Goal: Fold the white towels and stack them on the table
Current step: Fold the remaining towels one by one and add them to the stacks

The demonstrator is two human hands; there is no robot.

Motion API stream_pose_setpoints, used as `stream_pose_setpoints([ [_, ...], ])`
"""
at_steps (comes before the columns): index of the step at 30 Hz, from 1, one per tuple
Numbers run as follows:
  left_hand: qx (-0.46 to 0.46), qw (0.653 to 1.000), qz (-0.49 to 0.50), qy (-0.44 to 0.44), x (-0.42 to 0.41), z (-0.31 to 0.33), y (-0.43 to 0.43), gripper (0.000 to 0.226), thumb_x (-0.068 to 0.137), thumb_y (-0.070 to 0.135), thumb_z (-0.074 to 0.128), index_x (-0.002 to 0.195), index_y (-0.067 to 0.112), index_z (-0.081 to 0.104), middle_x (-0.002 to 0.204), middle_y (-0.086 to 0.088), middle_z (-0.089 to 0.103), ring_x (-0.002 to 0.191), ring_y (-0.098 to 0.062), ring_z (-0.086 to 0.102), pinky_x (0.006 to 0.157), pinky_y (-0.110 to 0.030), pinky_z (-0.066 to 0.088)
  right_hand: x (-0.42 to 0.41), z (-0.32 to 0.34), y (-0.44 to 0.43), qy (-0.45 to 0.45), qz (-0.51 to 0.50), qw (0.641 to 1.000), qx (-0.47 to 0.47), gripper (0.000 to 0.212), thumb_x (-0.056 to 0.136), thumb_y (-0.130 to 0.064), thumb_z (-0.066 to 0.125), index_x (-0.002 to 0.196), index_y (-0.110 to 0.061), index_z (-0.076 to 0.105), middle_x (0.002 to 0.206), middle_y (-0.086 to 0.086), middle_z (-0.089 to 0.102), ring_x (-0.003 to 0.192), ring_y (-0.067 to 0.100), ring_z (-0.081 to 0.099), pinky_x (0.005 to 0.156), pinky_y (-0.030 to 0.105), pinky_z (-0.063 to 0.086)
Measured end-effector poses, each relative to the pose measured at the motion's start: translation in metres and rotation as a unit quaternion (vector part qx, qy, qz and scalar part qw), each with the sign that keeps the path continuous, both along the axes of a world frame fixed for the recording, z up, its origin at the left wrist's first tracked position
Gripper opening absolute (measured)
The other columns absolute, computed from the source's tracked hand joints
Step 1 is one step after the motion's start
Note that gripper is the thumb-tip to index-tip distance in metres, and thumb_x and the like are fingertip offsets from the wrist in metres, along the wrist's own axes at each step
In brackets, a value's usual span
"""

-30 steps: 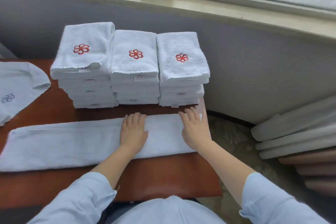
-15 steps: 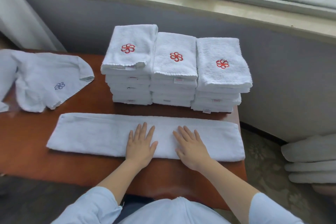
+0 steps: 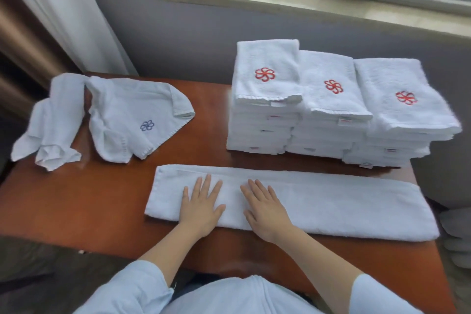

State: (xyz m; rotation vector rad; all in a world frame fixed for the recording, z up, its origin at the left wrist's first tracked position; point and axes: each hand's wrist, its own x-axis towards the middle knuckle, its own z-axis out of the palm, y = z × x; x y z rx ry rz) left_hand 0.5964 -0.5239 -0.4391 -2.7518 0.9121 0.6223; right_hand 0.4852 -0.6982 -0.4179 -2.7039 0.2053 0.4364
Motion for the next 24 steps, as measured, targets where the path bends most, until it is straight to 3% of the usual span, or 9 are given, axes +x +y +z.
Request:
stream_pose_setpoints([
  [3, -0.001, 1.0, 0.014, -0.005, 0.032, -0.002, 0.037, 0.066, 0.102, 0.057, 0.018, 0.154, 0.035, -0.016, 0.162, 0.001, -0.023, 0.15, -0.022, -0.017, 0.12, -0.049, -0.005, 0.028, -0.004, 0.033, 0.006, -0.005, 1.0, -0.005, 0.062, 0.104, -0.03, 0.033, 0.159, -0.021, 0.006, 0.166, 0.004, -0.005, 0.153, 0.023, -0.009, 0.122, 0.042, -0.006],
  [6, 0.005, 1.0, 0.01, -0.024, 0.06, -0.002, 0.069, 0.065, 0.103, 0.054, 0.02, 0.155, 0.032, -0.012, 0.164, 0.0, -0.019, 0.151, -0.02, -0.013, 0.121, -0.045, -0.001, 0.053, -0.01, 0.062, 0.03, -0.022, 0.999, -0.03, 0.064, 0.103, -0.039, 0.033, 0.158, -0.03, 0.003, 0.164, 0.002, -0.02, 0.151, 0.028, -0.018, 0.12, 0.054, -0.006],
  [10, -0.043, 0.999, 0.001, -0.031, 0.084, 0.005, 0.099, 0.06, 0.104, 0.042, 0.034, 0.157, 0.034, 0.008, 0.165, 0.002, -0.005, 0.152, -0.019, 0.003, 0.118, -0.036, 0.023, 0.074, -0.02, 0.088, 0.078, -0.072, 0.993, -0.048, 0.07, 0.097, -0.06, 0.029, 0.155, -0.041, -0.005, 0.16, -0.001, -0.032, 0.144, 0.037, -0.033, 0.11, 0.066, -0.016],
  [13, -0.106, 0.993, 0.058, 0.003, 0.098, 0.013, 0.106, 0.062, 0.099, 0.035, 0.049, 0.154, 0.034, 0.019, 0.164, 0.005, 0.003, 0.145, -0.019, 0.023, 0.105, -0.035, 0.04, 0.08, -0.025, 0.094, 0.096, -0.087, 0.99, -0.061, 0.075, 0.095, -0.067, 0.027, 0.154, -0.043, -0.012, 0.158, 0.0, -0.036, 0.14, 0.039, -0.039, 0.105, 0.067, -0.023],
  [17, -0.18, 0.968, 0.158, 0.069, 0.116, 0.015, 0.105, 0.093, 0.088, 0.034, 0.068, 0.157, 0.03, 0.006, 0.158, 0.002, 0.019, 0.136, -0.022, 0.038, 0.1, -0.037, 0.045, 0.084, -0.026, 0.096, 0.115, -0.094, 0.987, -0.057, 0.08, 0.092, -0.072, 0.028, 0.152, -0.045, -0.017, 0.156, -0.001, -0.039, 0.138, 0.039, -0.042, 0.104, 0.068, -0.025],
  [19, -0.174, 0.955, 0.209, 0.118, 0.126, 0.015, 0.102, 0.099, 0.083, 0.033, 0.074, 0.156, 0.03, 0.007, 0.151, -0.002, 0.025, 0.128, -0.024, 0.047, 0.098, -0.039, 0.047, 0.084, -0.025, 0.096, 0.121, -0.096, 0.986, -0.057, 0.08, 0.091, -0.072, 0.028, 0.152, -0.045, -0.017, 0.156, -0.002, -0.039, 0.138, 0.038, -0.042, 0.104, 0.068, -0.025],
  [22, -0.187, 0.924, 0.27, 0.196, 0.14, 0.01, 0.099, 0.1, 0.075, 0.026, 0.08, 0.154, 0.029, 0.018, 0.145, -0.005, 0.031, 0.124, -0.026, 0.049, 0.098, -0.038, 0.046, 0.086, -0.024, 0.096, 0.131, -0.094, 0.985, -0.059, 0.081, 0.091, -0.072, 0.029, 0.151, -0.045, -0.018, 0.156, -0.002, -0.039, 0.137, 0.038, -0.043, 0.104, 0.068, -0.025],
  [24, -0.217, 0.902, 0.301, 0.22, 0.148, 0.007, 0.099, 0.089, 0.072, 0.022, 0.081, 0.146, 0.028, 0.032, 0.135, -0.004, 0.037, 0.112, -0.023, 0.053, 0.09, -0.034, 0.048, 0.087, -0.022, 0.096, 0.135, -0.093, 0.985, -0.054, 0.081, 0.091, -0.071, 0.03, 0.152, -0.045, -0.018, 0.156, -0.001, -0.039, 0.137, 0.038, -0.043, 0.104, 0.068, -0.026],
])
